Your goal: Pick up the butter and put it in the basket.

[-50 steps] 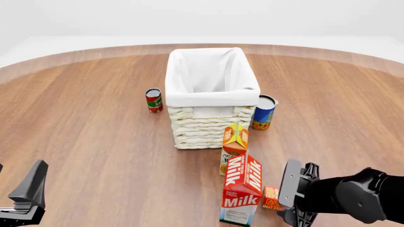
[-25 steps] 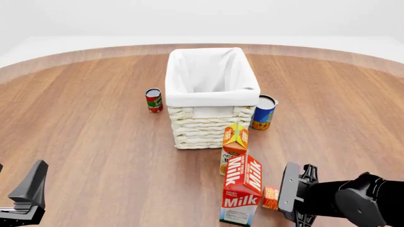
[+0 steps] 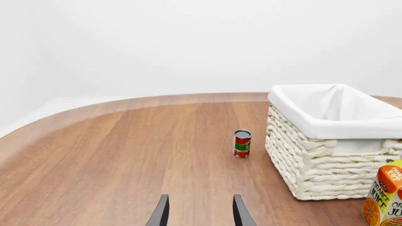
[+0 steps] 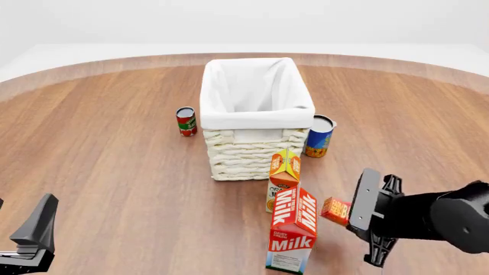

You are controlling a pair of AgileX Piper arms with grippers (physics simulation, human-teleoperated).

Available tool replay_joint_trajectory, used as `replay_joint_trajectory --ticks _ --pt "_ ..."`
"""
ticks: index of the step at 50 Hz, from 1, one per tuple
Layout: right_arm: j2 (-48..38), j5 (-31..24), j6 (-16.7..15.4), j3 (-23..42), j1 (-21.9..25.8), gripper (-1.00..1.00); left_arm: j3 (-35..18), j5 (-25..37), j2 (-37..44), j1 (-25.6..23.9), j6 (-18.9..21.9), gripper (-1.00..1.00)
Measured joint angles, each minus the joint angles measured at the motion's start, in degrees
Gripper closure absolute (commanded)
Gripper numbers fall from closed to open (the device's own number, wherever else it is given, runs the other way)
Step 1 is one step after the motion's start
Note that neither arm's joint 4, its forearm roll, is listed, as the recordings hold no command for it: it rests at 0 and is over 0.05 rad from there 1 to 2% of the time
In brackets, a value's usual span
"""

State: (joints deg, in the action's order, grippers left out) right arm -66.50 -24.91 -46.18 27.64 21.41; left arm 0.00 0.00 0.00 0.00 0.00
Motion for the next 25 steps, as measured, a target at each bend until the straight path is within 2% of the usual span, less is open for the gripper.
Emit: replay_joint_trajectory --ticks 10,18,25 --pt "8.4 -10.9 0.4 6.9 -0.4 1.0 0.0 0.0 0.0 0.0 0.0 -1.0" --pt "15.3 -18.7 4.2 14.4 2.5 1.0 0.0 0.0 0.0 0.0 0.0 -1.0" --pt "19.5 -22.2 7.7 20.5 5.2 1.0 0.0 0.0 0.0 0.0 0.0 -1.0"
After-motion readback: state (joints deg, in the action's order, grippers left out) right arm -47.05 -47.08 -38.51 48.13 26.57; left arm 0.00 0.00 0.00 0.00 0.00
